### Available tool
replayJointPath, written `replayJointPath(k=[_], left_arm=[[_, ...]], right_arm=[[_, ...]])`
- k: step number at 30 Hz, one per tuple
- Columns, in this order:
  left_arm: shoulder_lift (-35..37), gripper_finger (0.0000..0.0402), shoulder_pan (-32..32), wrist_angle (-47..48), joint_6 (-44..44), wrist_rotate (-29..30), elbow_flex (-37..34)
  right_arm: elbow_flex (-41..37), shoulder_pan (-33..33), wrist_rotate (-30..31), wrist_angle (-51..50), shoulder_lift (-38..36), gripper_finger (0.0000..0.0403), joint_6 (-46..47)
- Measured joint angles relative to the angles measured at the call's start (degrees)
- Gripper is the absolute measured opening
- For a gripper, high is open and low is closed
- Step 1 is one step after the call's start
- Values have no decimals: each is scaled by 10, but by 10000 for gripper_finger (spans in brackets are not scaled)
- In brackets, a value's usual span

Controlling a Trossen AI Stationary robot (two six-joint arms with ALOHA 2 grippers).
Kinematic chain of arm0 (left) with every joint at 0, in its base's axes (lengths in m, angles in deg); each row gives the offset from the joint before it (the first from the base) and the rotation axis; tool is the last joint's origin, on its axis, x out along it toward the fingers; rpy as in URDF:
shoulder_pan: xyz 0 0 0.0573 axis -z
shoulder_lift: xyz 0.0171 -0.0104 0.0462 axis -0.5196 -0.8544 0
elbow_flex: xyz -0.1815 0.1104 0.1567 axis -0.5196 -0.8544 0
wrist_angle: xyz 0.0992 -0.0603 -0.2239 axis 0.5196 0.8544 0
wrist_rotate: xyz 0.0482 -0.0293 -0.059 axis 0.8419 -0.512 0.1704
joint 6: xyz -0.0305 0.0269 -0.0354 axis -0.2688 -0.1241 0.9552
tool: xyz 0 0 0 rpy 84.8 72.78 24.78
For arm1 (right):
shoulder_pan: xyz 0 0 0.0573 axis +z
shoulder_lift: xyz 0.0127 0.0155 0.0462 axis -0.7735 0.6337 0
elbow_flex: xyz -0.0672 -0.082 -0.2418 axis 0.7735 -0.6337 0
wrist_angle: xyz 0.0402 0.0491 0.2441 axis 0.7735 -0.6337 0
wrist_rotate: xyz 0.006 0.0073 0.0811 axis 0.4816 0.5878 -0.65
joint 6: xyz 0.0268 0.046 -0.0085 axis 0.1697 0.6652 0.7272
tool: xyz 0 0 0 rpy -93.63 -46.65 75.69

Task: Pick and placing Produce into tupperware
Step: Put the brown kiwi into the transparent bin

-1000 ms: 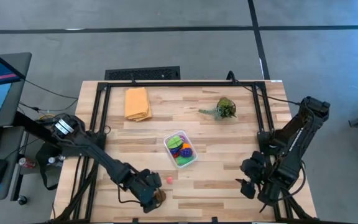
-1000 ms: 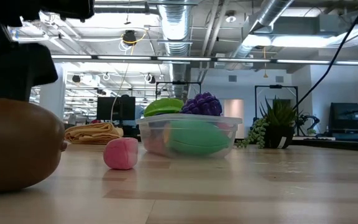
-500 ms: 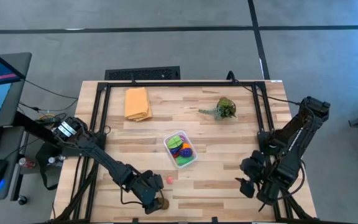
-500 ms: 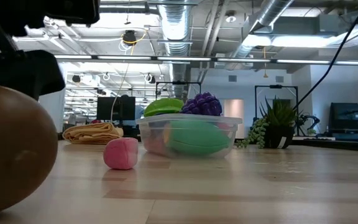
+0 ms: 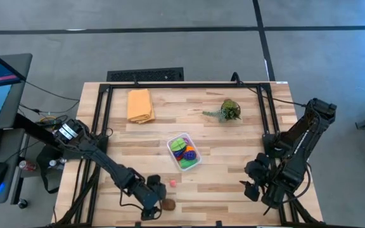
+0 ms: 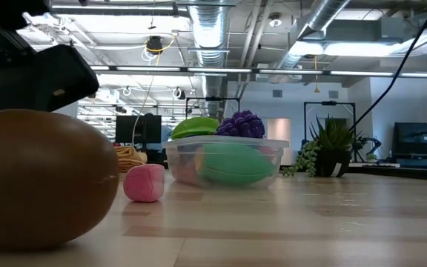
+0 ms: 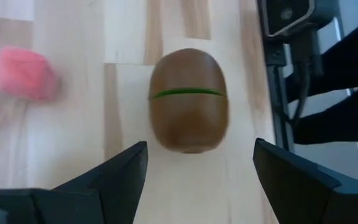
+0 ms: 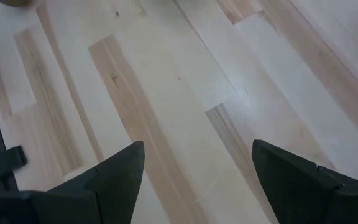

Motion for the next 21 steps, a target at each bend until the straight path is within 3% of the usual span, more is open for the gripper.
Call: replayJointPath(k=[11, 21], left_arm=[[0, 280, -3, -4, -2, 23, 0], [0, 280, -10, -38, 84, 21, 0]], right_arm=[[0, -11, 0, 0, 0, 322, 4], [0, -19, 0, 1, 0, 322, -26]])
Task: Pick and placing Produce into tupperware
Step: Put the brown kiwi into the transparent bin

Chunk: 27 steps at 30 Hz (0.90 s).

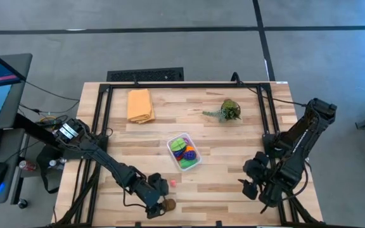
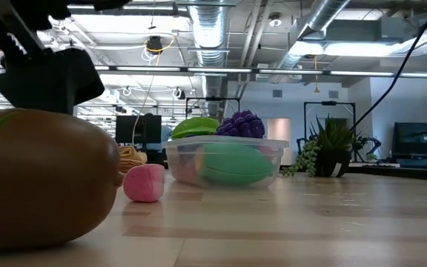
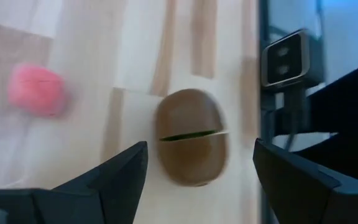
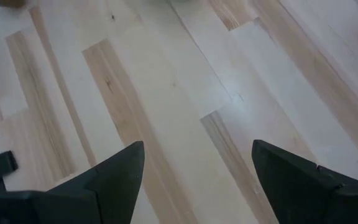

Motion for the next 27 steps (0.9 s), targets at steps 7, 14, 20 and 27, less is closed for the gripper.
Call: replayJointPath(k=[7, 14, 20, 27], left_arm=[[0, 280, 1, -32, 32, -6, 0], [-20, 280, -3, -27, 43, -9, 10], [-83, 281, -10, -27, 40, -67, 56], [-85, 305, -13, -11, 31, -70, 61]], right_arm=[[0, 0, 0, -6, 0, 322, -20], [0, 0, 0, -9, 0, 322, -35], [0, 1, -1, -9, 0, 322, -34], [0, 2, -3, -6, 0, 322, -34]])
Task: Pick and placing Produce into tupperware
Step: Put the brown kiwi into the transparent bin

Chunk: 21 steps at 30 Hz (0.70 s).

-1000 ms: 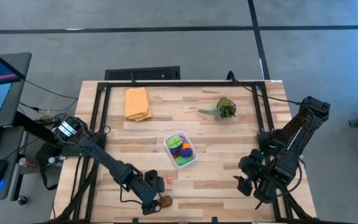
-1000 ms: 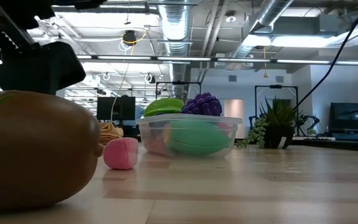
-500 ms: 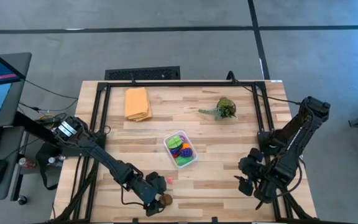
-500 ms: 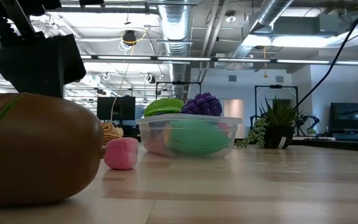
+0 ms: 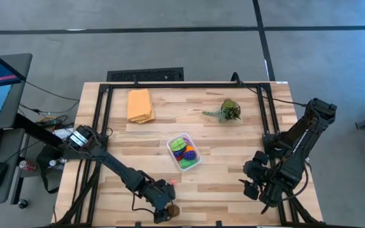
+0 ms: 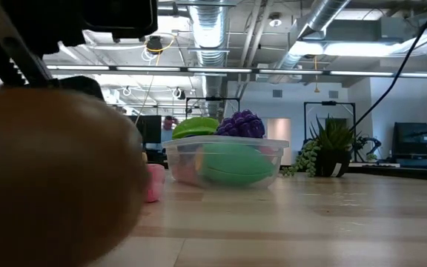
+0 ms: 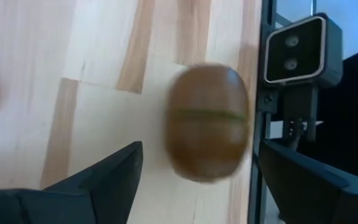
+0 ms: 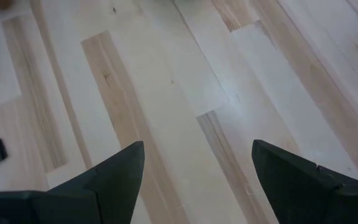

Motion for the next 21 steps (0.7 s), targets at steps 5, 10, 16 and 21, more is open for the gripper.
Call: replayJointPath(k=[5, 10, 16, 21], left_arm=[[0, 317, 1, 3, 0, -1, 0], [0, 318, 0, 9, -5, 4, 0], [0, 318, 0, 14, -43, 21, 0], [0, 318, -4, 26, -85, 44, 0]], right_arm=[[0, 0, -1, 6, 0, 322, 4], [0, 0, -1, 11, 0, 322, 5], [0, 0, -1, 21, 0, 322, 5], [0, 0, -2, 26, 0, 322, 5]])
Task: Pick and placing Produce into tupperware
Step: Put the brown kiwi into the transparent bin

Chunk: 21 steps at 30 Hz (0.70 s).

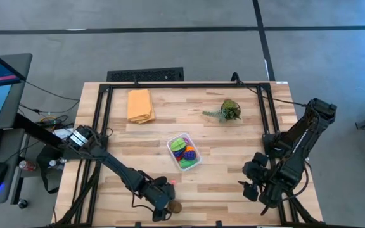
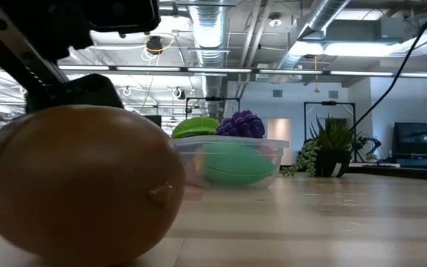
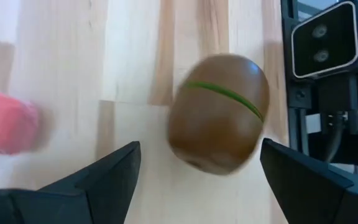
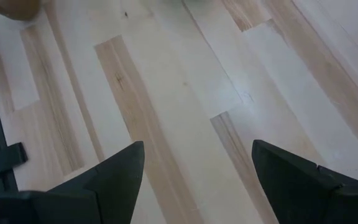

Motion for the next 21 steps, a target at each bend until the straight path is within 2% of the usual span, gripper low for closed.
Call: replayJointPath(k=[21], left_arm=[[0, 318, -5, -43, -220, -9, 0]], right_arm=[[0, 0, -3, 1, 0, 322, 0]])
